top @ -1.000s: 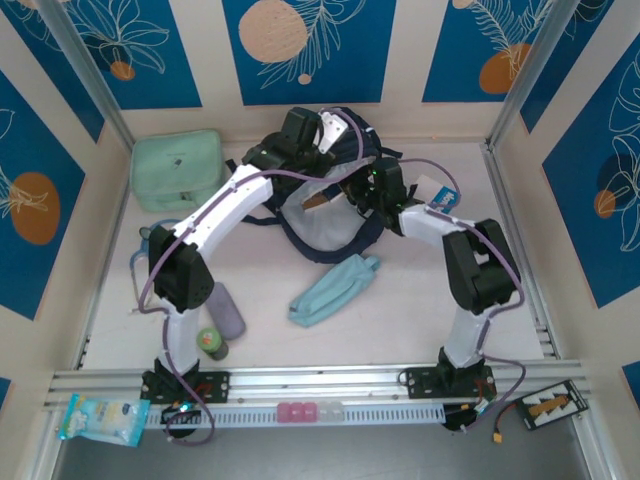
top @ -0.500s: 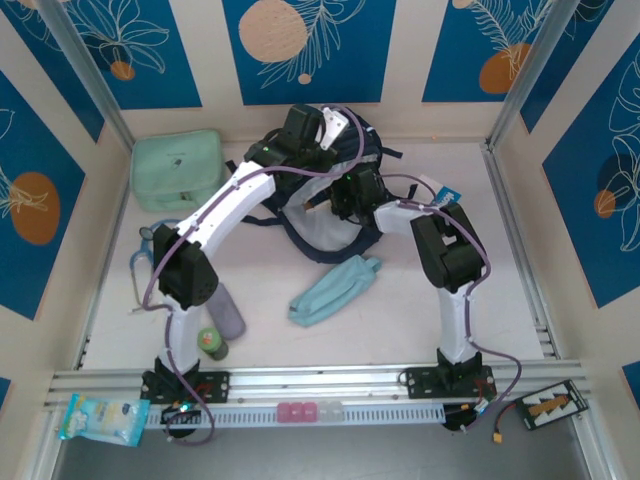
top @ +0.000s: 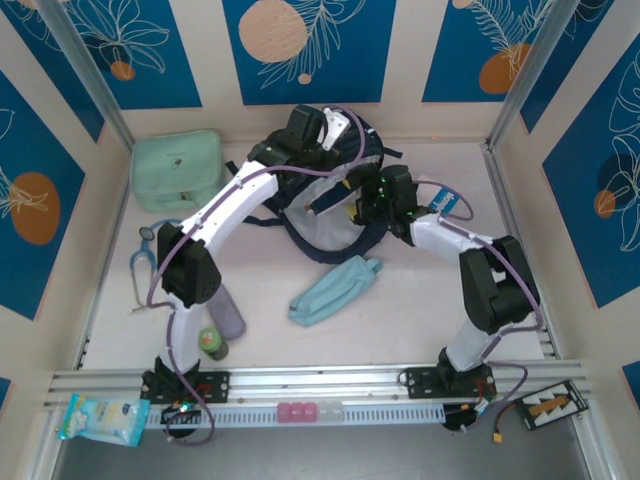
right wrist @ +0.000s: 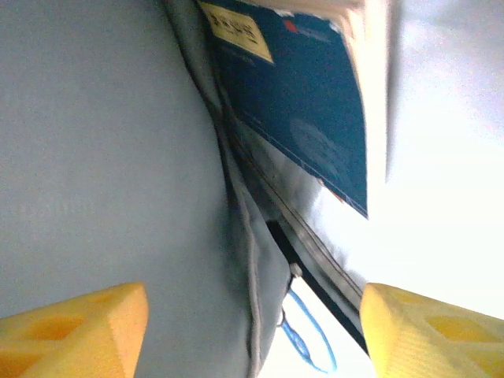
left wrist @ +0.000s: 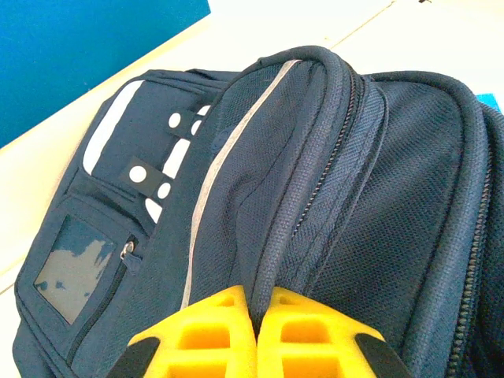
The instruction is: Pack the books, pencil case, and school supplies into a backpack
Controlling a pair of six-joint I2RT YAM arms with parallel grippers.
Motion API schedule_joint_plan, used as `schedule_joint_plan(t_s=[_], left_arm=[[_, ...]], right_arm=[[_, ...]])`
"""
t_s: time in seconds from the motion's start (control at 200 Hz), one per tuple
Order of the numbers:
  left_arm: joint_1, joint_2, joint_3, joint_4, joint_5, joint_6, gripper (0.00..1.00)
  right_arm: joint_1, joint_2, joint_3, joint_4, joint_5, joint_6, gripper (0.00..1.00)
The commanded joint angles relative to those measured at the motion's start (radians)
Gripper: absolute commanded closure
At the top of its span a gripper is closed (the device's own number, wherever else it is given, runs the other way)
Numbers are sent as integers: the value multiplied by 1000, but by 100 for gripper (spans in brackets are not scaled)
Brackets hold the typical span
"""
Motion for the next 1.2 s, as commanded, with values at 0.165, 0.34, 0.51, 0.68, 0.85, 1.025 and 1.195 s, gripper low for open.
schedule_joint_plan(t_s=[0.165,0.34,0.51,0.68,0.85,1.025,1.195], left_arm=[[22,-72,-117,124,69,43,100],[25,-173,-329,65,304,210,91],[18,-235,-439,21,360,222,41],[16,-291,-537,85,310,56,14],[17,-349,-622,154,284,-59,0],[17,-367,-620,147,249,-90,0],[16,-357,-588,161,268,-103,0]], right_arm=[[-63,-327,-131,-467,158,-318,31],[-228,-352,-162,-550,187,-516,30],[-377,-86,10,-548,78,-708,30],[-416,190,262,-570,59,-785,32],[-417,371,415,-612,38,-777,33],[-411,415,416,-650,55,-737,34],[-401,382,334,-684,64,-716,32]])
